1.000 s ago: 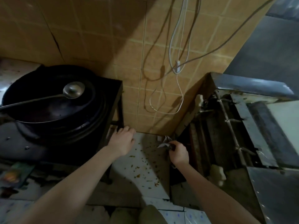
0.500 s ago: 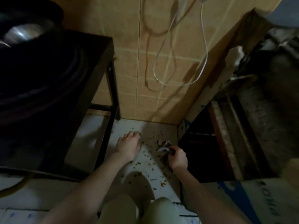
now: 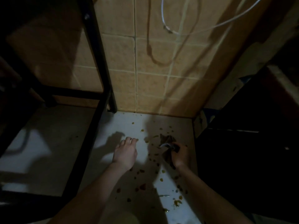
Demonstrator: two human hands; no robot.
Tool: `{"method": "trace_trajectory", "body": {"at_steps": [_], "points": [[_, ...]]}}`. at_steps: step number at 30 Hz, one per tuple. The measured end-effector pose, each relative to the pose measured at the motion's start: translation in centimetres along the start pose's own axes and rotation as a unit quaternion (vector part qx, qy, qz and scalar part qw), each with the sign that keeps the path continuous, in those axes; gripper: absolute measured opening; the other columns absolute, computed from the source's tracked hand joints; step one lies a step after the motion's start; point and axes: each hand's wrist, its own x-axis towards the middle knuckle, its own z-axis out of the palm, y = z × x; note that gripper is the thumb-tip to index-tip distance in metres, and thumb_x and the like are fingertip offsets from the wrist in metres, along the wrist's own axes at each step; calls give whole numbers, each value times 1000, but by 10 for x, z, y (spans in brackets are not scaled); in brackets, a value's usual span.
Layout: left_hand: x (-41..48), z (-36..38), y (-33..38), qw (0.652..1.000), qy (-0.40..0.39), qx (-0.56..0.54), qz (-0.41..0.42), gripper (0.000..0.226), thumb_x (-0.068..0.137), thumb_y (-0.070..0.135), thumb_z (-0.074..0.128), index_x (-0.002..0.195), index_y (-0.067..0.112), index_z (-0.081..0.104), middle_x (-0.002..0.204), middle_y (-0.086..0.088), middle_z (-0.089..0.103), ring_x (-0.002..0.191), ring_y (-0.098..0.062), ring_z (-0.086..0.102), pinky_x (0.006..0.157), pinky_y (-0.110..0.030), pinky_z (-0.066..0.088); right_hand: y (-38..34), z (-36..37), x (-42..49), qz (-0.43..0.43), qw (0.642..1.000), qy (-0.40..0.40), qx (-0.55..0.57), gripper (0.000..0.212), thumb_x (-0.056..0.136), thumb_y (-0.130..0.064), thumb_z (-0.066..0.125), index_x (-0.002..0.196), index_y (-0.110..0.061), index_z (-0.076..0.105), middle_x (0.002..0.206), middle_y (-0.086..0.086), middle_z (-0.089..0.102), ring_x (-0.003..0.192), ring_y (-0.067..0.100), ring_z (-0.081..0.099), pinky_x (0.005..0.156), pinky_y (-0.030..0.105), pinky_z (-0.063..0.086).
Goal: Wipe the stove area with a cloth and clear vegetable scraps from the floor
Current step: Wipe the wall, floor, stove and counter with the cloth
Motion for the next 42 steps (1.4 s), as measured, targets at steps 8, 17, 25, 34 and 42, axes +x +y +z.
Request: {"method": "trace_trajectory", "body": {"at_steps": [8, 17, 25, 34, 42], "points": [[50, 92, -44, 998, 22, -52, -31, 34, 95, 22, 44, 129, 22, 45, 131, -1, 47, 117, -22, 50, 97, -34, 41, 13, 80, 70, -91, 995, -39, 18, 24, 89, -1, 53, 107, -8, 68, 109, 10, 67, 104, 28, 60, 82, 19, 41], [76, 119, -83, 990, 75, -93, -71, 36, 93, 19, 49, 128, 16, 50, 134, -6, 47, 114, -23, 51, 96, -36, 42, -32, 128, 104, -198, 977, -69, 25, 25, 86, 3, 54, 106, -6, 67, 104, 7, 68, 97, 17, 59, 82, 16, 40], [86, 127, -101, 990, 110, -72, -56, 36, 93, 23, 50, 128, 16, 52, 129, -7, 51, 113, -24, 51, 95, -36, 43, -46, 175, 150, -240, 964, -43, -110, 30, 88, -6, 50, 113, -17, 64, 112, 7, 66, 102, 27, 60, 83, 32, 47], [85, 136, -114, 995, 74, -50, -52, 38, 94, 27, 46, 131, 17, 48, 137, -5, 44, 118, -23, 47, 98, -37, 41, -22, 208, 142, -322, 886, -101, -317, 58, 93, -8, 49, 147, -16, 29, 155, 4, 23, 134, 34, 28, 105, 43, 38], [86, 137, -115, 994, 73, -49, -61, 37, 97, 28, 42, 133, 20, 44, 133, -3, 45, 115, -19, 48, 96, -35, 41, -34, 217, 143, -413, 846, -136, -310, 41, 93, -6, 45, 133, -17, 50, 144, 5, 40, 122, 32, 37, 94, 43, 45]]}}
